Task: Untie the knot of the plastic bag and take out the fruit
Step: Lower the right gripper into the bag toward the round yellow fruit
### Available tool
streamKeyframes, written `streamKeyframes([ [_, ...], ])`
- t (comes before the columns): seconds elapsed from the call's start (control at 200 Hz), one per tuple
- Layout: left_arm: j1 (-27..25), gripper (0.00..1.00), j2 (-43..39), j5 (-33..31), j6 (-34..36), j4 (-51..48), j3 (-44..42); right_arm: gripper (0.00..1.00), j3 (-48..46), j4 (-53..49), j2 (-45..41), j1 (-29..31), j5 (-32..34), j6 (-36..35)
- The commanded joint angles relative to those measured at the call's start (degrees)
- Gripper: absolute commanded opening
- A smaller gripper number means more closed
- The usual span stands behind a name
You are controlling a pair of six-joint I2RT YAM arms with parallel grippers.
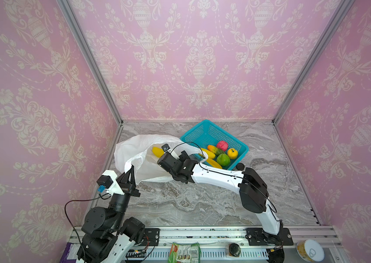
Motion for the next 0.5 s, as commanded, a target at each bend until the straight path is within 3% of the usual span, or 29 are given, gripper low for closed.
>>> streamKeyframes([
  [0.0, -0.21, 0.00, 0.00, 2.41, -2.25, -1.57, -1.28, 0.87, -1.58, 4.93, -1.64, 4.25, -0.88, 0.51],
  [0.2, -0.18, 0.00, -0.70, 0.09, -2.09, -3.80, -2.35, 0.89, -2.06, 5.24, 0.94, 8.00, -7.96, 2.83],
  [0.495, -0.20, 0.00, -0.75, -3.07, -1.62, -4.11, -5.17, 0.88, -12.17, 6.04, 3.79, 8.64, 1.37, 14.73],
])
